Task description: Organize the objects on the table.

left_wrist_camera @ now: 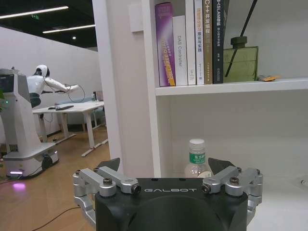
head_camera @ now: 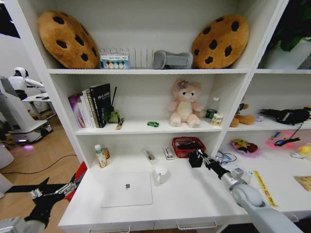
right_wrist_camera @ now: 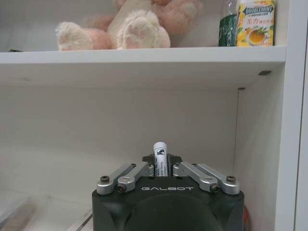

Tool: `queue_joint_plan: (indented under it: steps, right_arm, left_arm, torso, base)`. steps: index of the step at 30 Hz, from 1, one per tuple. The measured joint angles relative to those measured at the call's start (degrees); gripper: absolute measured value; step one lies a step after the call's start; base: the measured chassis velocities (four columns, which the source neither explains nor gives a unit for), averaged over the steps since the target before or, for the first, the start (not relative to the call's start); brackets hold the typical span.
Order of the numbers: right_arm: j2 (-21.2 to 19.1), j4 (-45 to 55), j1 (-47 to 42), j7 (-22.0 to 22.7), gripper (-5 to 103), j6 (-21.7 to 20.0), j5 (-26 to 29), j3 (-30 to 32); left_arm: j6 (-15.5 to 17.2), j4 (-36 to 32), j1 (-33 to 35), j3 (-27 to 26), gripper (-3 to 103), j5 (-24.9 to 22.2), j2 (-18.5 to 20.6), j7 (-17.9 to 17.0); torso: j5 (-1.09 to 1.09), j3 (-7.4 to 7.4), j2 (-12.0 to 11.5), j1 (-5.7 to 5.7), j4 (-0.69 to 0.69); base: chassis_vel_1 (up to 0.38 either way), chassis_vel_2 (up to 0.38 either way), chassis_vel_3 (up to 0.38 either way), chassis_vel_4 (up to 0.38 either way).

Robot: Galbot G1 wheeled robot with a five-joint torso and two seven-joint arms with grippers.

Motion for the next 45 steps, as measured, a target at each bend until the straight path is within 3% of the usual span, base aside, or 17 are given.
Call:
queue_joint_plan:
  steps: [9, 16, 24, 36, 41, 45]
  right_arm:
    - [2.50, -7.65, 8.90, 2.88, 12, 3.21, -3.12, -6.43]
    - [3.76, -11.44, 12.58, 4.78, 12, 4.84, -3.23, -9.80]
    - [6.22, -16.59, 16.62, 6.66, 12, 9.54, -2.36, -12.87]
    - [7.76, -20.22, 18.87, 6.20, 12, 10.63, -3.65, -13.55]
    - [7.77, -19.95, 18.69, 3.39, 12, 9.60, -3.59, -13.11]
    - [7.85, -19.44, 18.30, 2.15, 26, 8.64, -3.96, -12.54]
  left_arm:
    - [0.00, 0.00, 0.00, 0.00, 100, 0.00, 0.00, 0.00]
    - [0.00, 0.00, 0.00, 0.00, 100, 0.00, 0.00, 0.00]
    - [0.00, 0.00, 0.00, 0.00, 100, 0.00, 0.00, 0.00]
    - [0.00, 0.00, 0.00, 0.00, 100, 0.00, 0.00, 0.00]
    - [0.00, 0.00, 0.00, 0.00, 100, 0.00, 0.00, 0.00]
    - [0.00, 0.00, 0.00, 0.00, 100, 0.00, 0.00, 0.00]
  torso:
    - [0.00, 0.00, 0.00, 0.00, -0.02]
    - [0.00, 0.00, 0.00, 0.00, -0.02]
    - [0.00, 0.00, 0.00, 0.00, -0.01]
    - [0.00, -0.01, 0.00, 0.00, -0.01]
    - [0.00, -0.01, 0.00, 0.00, -0.01]
    - [-0.01, -0.01, 0.00, 0.00, -0.03]
  base:
    - [0.000, 0.000, 0.000, 0.000]
    - [0.000, 0.000, 0.000, 0.000]
    - [0.000, 0.000, 0.000, 0.000]
    - [0.000, 0.000, 0.000, 0.000]
    - [0.000, 0.000, 0.000, 0.000]
    - [0.000, 0.000, 0.000, 0.000]
